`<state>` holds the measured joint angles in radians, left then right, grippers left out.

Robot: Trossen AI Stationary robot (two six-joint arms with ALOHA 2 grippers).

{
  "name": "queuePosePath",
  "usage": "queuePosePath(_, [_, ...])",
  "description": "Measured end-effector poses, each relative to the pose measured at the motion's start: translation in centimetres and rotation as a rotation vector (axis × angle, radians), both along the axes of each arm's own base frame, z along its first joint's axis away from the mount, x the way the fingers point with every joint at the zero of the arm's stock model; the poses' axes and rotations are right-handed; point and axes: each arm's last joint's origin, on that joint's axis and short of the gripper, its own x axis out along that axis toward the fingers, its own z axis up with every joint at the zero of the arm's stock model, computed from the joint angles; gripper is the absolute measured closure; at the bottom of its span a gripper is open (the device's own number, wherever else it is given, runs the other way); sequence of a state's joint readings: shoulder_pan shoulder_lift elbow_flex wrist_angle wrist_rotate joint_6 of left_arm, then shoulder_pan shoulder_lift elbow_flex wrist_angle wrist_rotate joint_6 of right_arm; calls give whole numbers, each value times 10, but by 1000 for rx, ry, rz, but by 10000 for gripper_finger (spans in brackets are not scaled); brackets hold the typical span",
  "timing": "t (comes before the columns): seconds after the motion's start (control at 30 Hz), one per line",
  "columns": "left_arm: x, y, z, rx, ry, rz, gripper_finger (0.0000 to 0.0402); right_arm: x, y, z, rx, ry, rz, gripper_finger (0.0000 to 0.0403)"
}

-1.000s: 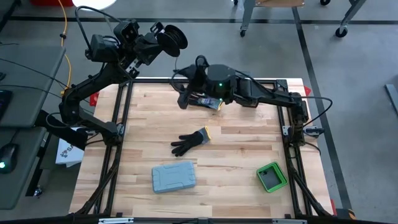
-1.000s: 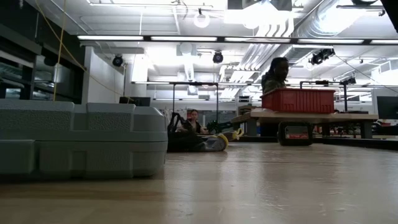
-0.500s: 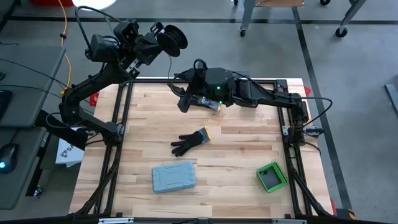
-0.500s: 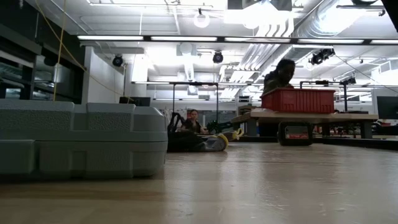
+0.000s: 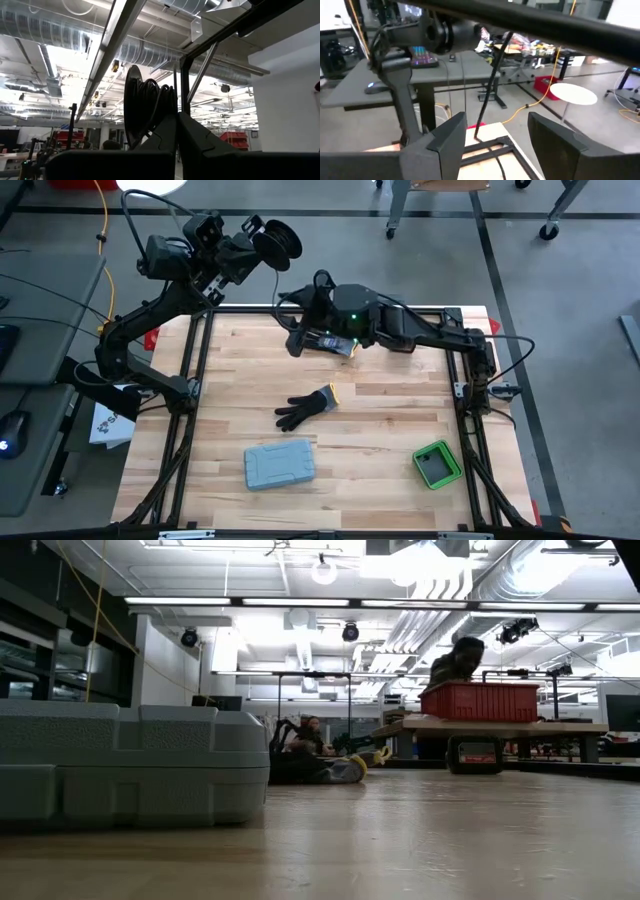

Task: Coil cords
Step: Coil the black wire cable onto the black spool

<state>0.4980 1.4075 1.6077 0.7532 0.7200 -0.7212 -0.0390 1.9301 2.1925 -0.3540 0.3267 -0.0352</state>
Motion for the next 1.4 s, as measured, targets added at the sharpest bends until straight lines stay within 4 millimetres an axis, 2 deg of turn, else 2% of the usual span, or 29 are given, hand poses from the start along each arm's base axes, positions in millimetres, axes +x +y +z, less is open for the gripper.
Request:
queuePosePath(0.27, [0,0,0,-4,-2,3,400,1,2,2,13,-25,48,200])
queuePosePath(0.57, [0,1,0,-17,-8,13,400,3,0,0,16,-26,44,253])
queuePosePath(1.17, [0,0,0,-23,-7,8,400,5,-5,-1,31,-43,51,257])
queuePosePath(1.4, [0,0,0,-23,-7,8,400,5,-4,-1,30,-43,60,283])
